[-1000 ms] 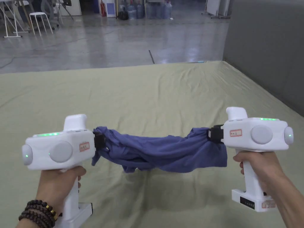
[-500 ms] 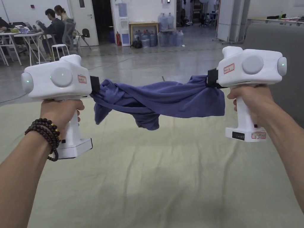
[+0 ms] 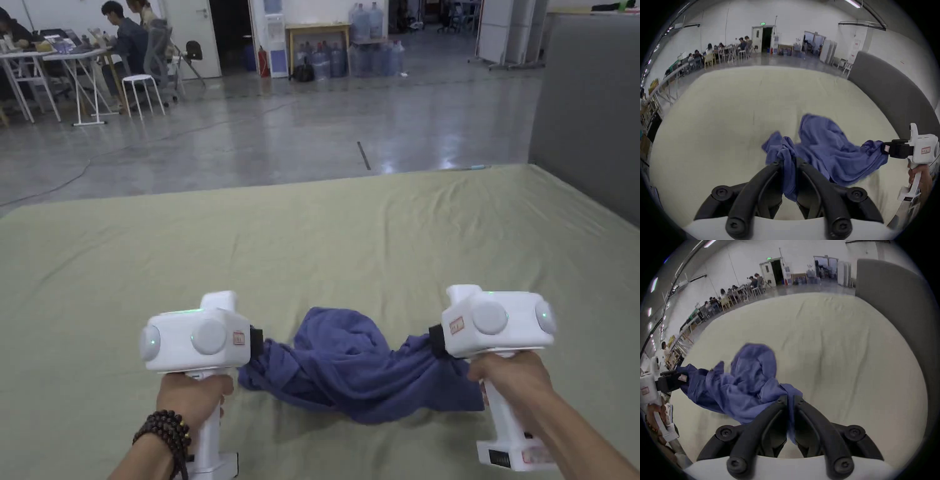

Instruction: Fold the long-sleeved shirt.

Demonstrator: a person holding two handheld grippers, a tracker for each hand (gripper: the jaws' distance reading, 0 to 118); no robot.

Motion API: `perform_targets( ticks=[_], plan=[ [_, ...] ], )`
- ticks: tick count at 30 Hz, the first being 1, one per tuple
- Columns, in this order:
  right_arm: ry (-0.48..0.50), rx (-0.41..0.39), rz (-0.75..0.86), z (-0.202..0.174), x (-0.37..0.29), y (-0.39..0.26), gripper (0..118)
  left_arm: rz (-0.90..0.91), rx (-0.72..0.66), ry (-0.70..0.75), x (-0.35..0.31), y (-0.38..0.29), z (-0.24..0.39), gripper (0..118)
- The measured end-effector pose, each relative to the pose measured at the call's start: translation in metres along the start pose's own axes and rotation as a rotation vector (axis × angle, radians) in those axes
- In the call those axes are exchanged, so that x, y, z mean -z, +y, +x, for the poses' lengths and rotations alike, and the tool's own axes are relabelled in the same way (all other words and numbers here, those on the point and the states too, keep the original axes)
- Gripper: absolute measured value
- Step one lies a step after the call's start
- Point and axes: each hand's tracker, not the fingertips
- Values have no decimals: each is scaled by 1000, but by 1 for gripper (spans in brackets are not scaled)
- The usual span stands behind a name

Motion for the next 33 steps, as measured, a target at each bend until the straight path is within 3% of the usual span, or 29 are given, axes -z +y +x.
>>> perform_targets(
  ticks=[5,12,21,22,23,24,25,26,27,28,30,31,32,33],
  plan=[
    [33,26,-5,14,-35,-33,7,26,-58,-30,-37,-38,-15,11],
    [67,-50,-59,9,-81,-117,7,45,-75,-73,-94,-129,-22,11],
    [56,-19,-116,12,-101,-202,7,-1,-187,-75,-133,-243,-37,11],
    [57,-13,-105,9,-104,-207,14,-5,-208,-85,-130,-247,-41,11],
    [69,-11,-73,9,-107,-208,40,0,-224,-103,-127,-249,-45,17],
    [75,-29,-23,7,-114,-208,89,2,-228,-111,-127,-250,-47,47],
    [66,-28,19,5,-123,-207,118,9,-220,-101,-132,-247,-46,108],
    [48,-25,37,8,-128,-205,117,13,-190,-62,-136,-242,-46,118],
    [45,5,152,7,-143,-209,116,16,-172,-56,-141,-238,-46,118],
    [55,7,163,6,-156,-204,116,115,-166,-61,-158,-233,-45,118],
    [-27,45,195,-8,-200,-202,111,131,-165,-31,-177,-223,-44,117],
    [-52,67,217,-12,-215,-204,96,124,-176,-13,-186,-217,-43,104],
    [-35,72,255,-15,-227,-210,96,149,-178,-24,-199,-219,-39,97],
    [-40,75,270,-18,-235,-215,88,172,-174,-32,-205,-216,-38,88]
  ],
)
